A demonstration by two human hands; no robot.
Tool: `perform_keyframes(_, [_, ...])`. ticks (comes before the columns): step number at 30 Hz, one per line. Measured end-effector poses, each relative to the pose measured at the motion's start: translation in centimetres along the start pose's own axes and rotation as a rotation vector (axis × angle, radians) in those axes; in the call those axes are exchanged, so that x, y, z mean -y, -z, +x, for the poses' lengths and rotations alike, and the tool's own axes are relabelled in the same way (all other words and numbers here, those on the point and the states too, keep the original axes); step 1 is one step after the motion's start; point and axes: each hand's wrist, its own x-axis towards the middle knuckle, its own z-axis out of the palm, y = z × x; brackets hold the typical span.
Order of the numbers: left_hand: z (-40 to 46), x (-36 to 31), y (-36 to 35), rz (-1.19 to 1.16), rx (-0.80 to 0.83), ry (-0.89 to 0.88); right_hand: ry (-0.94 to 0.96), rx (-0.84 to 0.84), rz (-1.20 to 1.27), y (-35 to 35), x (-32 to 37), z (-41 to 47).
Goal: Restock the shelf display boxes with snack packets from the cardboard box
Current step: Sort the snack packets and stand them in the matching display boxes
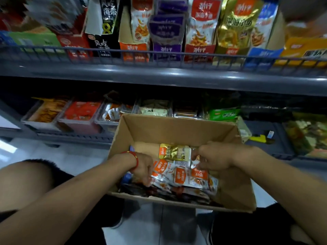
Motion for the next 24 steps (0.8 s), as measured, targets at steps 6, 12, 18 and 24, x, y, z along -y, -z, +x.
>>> perform_keyframes(6, [0.4, 0.6, -0.8, 0.163, 0.163, 0.030, 0.031, 0.003, 0.031, 0.5, 0.2, 0.3])
perform_keyframes(12, [0.3, 0.5, -0.7, 0.060, 0.090, 0.029, 0.028, -0.001, 0.020, 1.0, 0.6, 0.0])
perform_keyframes(18, [-2.4, 1.2, 2.9, -0.076, -0.146, 0.030, 0.041, -0.037, 0.055, 1.0, 0.9, -0.2])
perform_keyframes(24, [-4.1, 1.1, 5.5, -0.546, -0.303, -0.200, 0.083, -0.169, 0.284, 1.1, 1.6, 0.4])
